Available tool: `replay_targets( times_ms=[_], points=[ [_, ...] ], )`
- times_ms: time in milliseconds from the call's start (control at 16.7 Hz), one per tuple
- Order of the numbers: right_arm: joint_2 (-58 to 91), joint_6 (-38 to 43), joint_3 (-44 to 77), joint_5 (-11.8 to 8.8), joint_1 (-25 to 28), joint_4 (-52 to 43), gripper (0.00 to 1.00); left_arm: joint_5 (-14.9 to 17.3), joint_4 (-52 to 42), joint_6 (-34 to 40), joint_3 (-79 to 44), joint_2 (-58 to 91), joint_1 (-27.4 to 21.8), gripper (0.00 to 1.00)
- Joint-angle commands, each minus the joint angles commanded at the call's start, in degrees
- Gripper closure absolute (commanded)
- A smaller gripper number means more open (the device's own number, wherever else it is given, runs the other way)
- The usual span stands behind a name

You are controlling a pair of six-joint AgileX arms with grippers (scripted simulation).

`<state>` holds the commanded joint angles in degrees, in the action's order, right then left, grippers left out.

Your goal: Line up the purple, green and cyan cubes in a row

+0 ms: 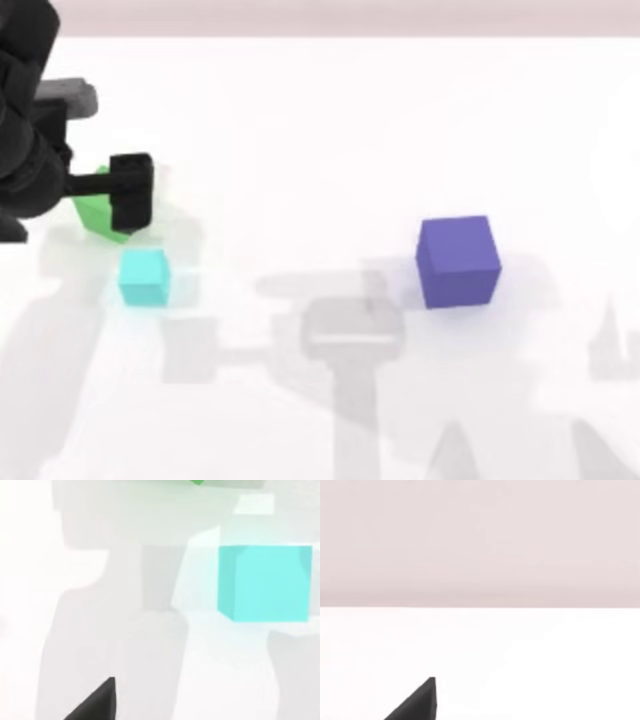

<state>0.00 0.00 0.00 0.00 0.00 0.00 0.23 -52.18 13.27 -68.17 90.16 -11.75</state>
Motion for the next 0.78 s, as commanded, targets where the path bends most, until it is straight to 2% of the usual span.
replay_targets(
  times_ms=[360, 780],
  points=[
    [0.00, 0.00, 0.00, 0.00, 0.00, 0.00, 0.00, -0.11, -10.29, 2.92, -16.45, 20.66, -2.59, 0.00],
    [0.00, 0.00, 0.00, 0.00, 0.00, 0.00, 0.00, -0.14, -11.28, 3.25, -18.63, 23.05, -2.61, 0.00]
  ],
)
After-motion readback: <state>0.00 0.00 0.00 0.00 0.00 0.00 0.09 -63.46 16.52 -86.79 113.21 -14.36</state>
